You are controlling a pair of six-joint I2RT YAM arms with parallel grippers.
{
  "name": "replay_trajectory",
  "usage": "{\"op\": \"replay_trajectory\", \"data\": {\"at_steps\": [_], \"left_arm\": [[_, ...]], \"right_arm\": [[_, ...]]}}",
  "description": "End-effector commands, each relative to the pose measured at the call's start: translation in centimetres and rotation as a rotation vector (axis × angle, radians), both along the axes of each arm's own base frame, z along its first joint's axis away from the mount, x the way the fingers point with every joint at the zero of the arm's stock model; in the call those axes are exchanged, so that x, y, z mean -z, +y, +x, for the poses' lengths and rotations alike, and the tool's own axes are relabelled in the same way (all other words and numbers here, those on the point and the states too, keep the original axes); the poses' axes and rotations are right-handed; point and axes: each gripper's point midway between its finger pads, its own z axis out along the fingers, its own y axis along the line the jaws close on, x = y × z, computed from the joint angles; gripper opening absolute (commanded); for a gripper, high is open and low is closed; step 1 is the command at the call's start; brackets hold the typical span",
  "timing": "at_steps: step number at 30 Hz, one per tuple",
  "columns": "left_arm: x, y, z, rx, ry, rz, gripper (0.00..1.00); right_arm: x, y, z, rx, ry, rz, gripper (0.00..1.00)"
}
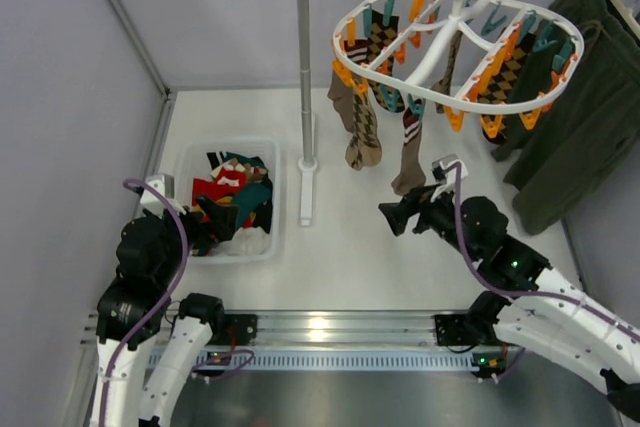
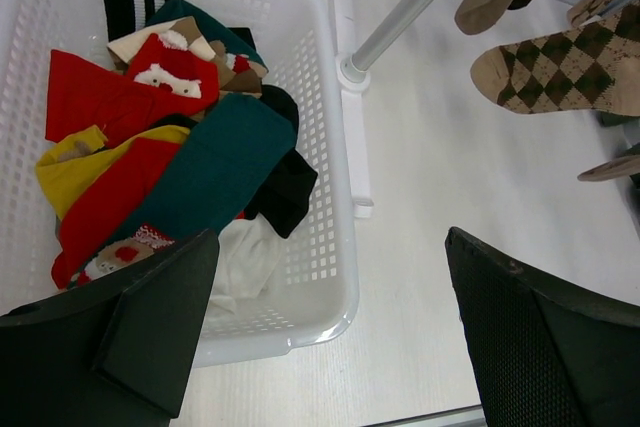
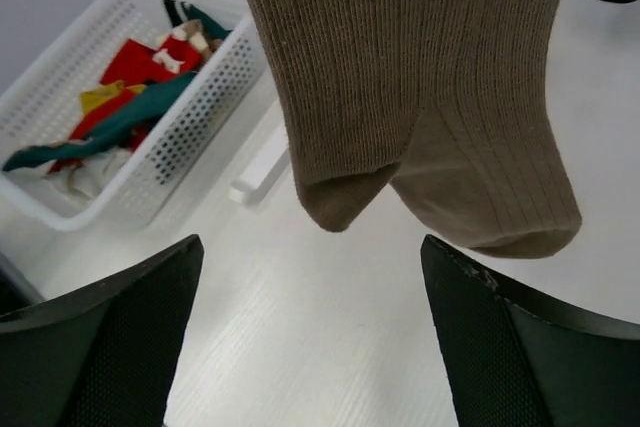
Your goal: Remove the socks clipped to the hanger
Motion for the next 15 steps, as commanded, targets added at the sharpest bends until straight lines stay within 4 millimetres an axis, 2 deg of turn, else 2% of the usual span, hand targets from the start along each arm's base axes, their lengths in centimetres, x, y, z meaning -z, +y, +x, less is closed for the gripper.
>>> {"op": "replay_trajectory", "data": {"at_steps": [1, 3, 7, 10, 15], "left_arm": [[-1.2, -0.7, 0.7, 0.029, -0.048, -0.021, 0.98], [-1.2, -0.8, 0.8, 0.034, -0.043, -0.018, 0.98], [-1.5, -0.9, 0.8, 0.042, -0.046, -0.013, 0.98], [-1.8, -0.8, 1.0, 0.042, -0.048, -0.002, 0.98], [-1.6, -1.0, 1.5, 0.051, -0.028, 0.010, 0.99]], "right_arm": [[-3.4, -1.1, 2.8, 0.226, -0.153, -0.038, 0.83], [-2.4, -1.0, 3.8, 0.292, -0.145, -0.086, 0.77], [-2.9, -1.6, 5.3, 0.412, -0.170, -0.055, 0.64], [-3.4, -1.6, 6.0, 0.458, -0.195, -0.039, 0.63], [-3.8, 0.2, 6.6, 0.423, -0.209, -0.037, 0.64]]}}
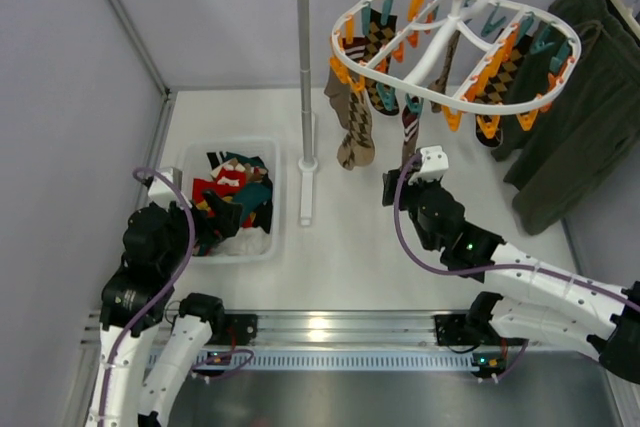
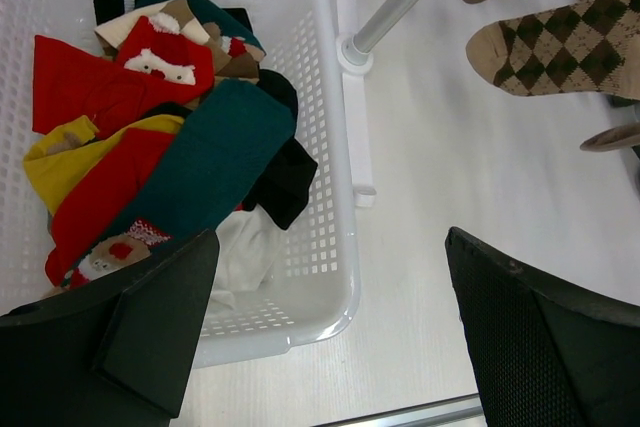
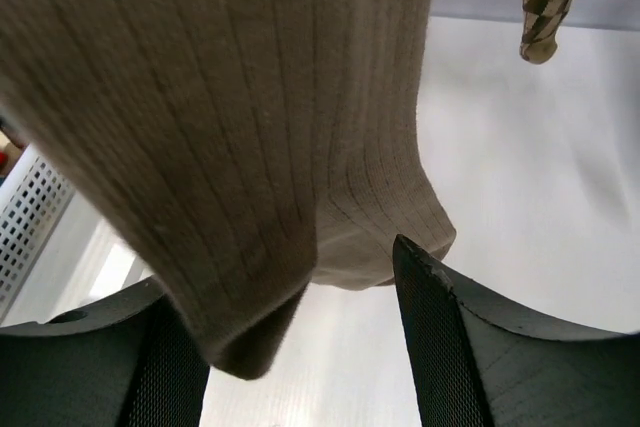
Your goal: Remove the socks clipped to the hanger
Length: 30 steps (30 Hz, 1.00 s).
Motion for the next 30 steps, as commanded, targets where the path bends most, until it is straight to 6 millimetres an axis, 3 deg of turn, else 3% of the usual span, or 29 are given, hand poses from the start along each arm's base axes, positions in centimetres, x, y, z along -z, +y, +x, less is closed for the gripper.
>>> {"op": "replay_trajectory", "data": {"at_steps": [1, 5, 7, 8, 9, 13, 21, 22, 26, 27, 28, 29, 30], "left_arm": [[-2.2, -0.4, 0.9, 0.025, -0.070, 0.000, 0.99], [-2.4, -0.8, 1.1, 0.040, -0.071, -0.002, 0.99], [-2.7, -1.1, 1.3, 0.054, -0.075, -0.009, 0.98], [-3.0, -1.4, 1.5, 0.070, -0.083, -0.015, 0.98], [-3.2, -2.1, 1.7, 0.106, -0.076, -0.028, 0.99], [-5.5, -4.1, 2.2, 0.199, -0.108, -0.089, 0.99], [-11.2, -7.4, 5.0, 0.316, -0.175, -0.185, 0.98], [-13.2, -7.7, 4.9, 0.326, -0.219, -0.194, 0.98], [-16.4, -9.2, 6.0, 0.287, -0.259, -0.200, 0.98], [-16.2, -11.4, 5.7, 0.339, -0.240, -0.192, 0.98], [-16.3, -12.3, 5.9, 0.335, -0.243, -0.175, 0.98], [-17.3, -11.2, 7.1, 0.195, -0.275, -0.137, 0.98], [-16.3, -14.9, 6.0, 0.271, -0.261, -0.072, 0.99]], "right_arm": [[-4.5, 1.2, 0.6, 0.008, -0.108, 0.104, 0.63], [-5.2, 0.9, 0.7, 0.030, -0.127, 0.114, 0.62], [-5.6, 0.7, 0.7, 0.033, -0.141, 0.123, 0.55], [-5.6, 0.7, 0.7, 0.032, -0.143, 0.118, 0.49], [-5.6, 0.7, 0.8, 0.038, -0.144, 0.112, 0.36], [-5.1, 0.6, 0.7, 0.032, -0.136, 0.094, 0.02], [-3.8, 1.2, -0.9, -0.062, -0.105, 0.150, 0.00], [-3.7, 1.5, -1.1, -0.075, -0.100, 0.154, 0.00], [-2.6, 2.1, -1.6, -0.101, -0.069, 0.144, 0.00], [-2.3, 2.4, -1.8, -0.110, -0.062, 0.141, 0.00], [-2.1, 2.7, -1.9, -0.115, -0.055, 0.147, 0.00], [-1.7, 2.9, -1.9, -0.117, -0.047, 0.143, 0.00], [-1.5, 3.3, -2.1, -0.129, -0.039, 0.144, 0.00]]}}
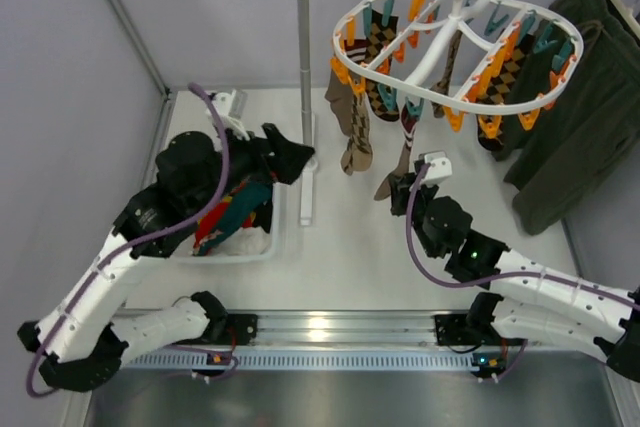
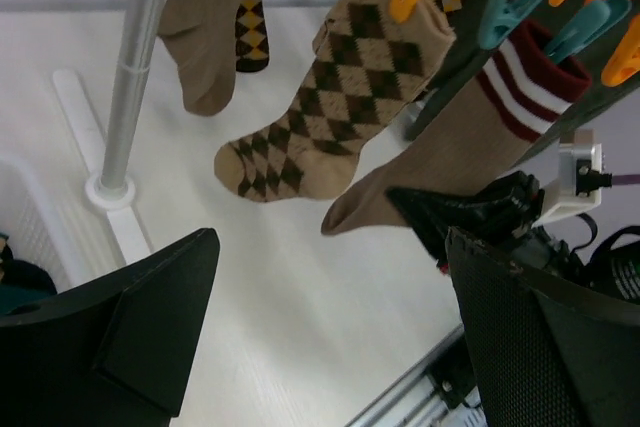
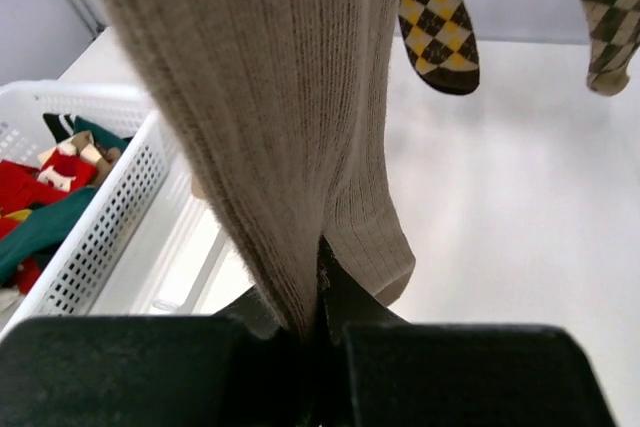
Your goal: Remove the socks clipped to the hanger
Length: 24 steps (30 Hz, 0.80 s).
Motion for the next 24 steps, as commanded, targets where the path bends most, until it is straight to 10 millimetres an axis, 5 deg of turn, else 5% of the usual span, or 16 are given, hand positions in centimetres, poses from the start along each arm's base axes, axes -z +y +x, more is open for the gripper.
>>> {"op": "replay_trajectory", "data": {"at_steps": [1, 6, 11, 12, 18, 24], "left_arm": [[-3.9, -2.1, 0.7, -0.180, -0.140, 0.059, 0.99], [-5.1, -9.4, -3.4, -0.203, -0.232, 0.233, 0.99], [-6.1, -14.6, -2.4, -0.186, -0.280, 0.320, 0.99], [-7.3, -14.5, -2.2, -0.203, -0.298, 0.321, 0.99], [-6.9, -18.4, -0.9, -0.206, -0.345, 0.424, 0.99], [-6.8, -19.2, 1.2, -0.175, -0.335, 0.398, 0.96]], "right_arm": [[0.6, 1.7, -0.8, -0.051, 0.025, 0.022, 0.00], [0.6, 3.2, -1.4, -0.080, 0.044, 0.028, 0.00], [0.5, 4.3, -1.9, -0.090, 0.044, 0.017, 0.00], [0.5, 4.4, -2.1, -0.095, 0.042, 0.022, 0.00], [-0.1, 4.6, -2.3, -0.102, 0.033, 0.025, 0.00], [-0.6, 4.0, -2.7, -0.101, 0.021, 0.044, 0.00]]}}
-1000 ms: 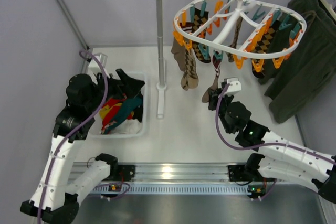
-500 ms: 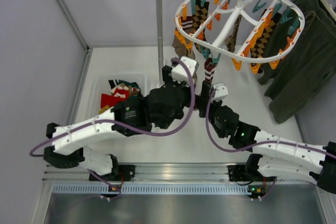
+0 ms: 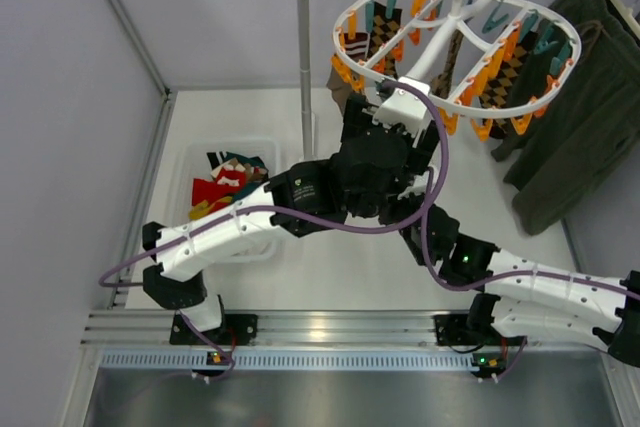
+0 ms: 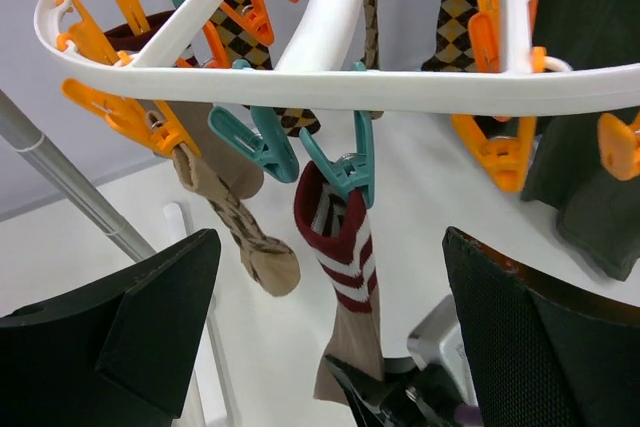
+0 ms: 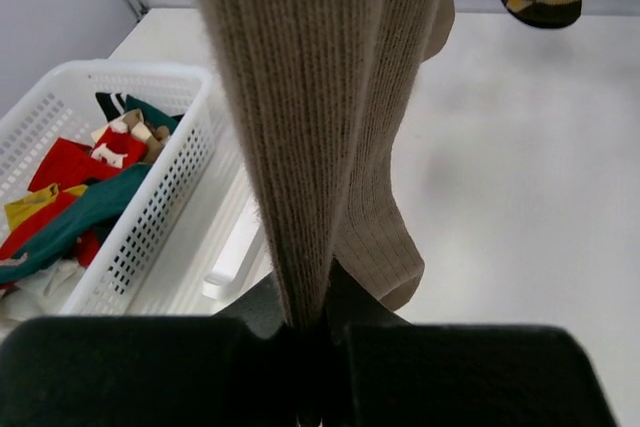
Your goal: Remove the socks clipped to the hanger
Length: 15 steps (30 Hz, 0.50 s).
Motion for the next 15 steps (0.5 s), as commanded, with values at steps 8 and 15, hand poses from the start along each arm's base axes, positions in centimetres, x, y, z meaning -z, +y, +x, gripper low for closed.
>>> {"op": "replay_trajectory", "data": {"at_steps": [8, 15], "left_arm": [[0.9, 2.1, 0.3, 0.050, 0.021, -0.026, 0.95], [-1.6, 3.3, -0.7, 0.096, 0.006, -0.116, 0.95]], "right_arm": [[-1.9, -0.6, -0.7, 0.000, -0.031, 0.004, 0.00], [-1.3, -0.2, -0.4, 0.004, -0.028, -0.041, 0.00]]}}
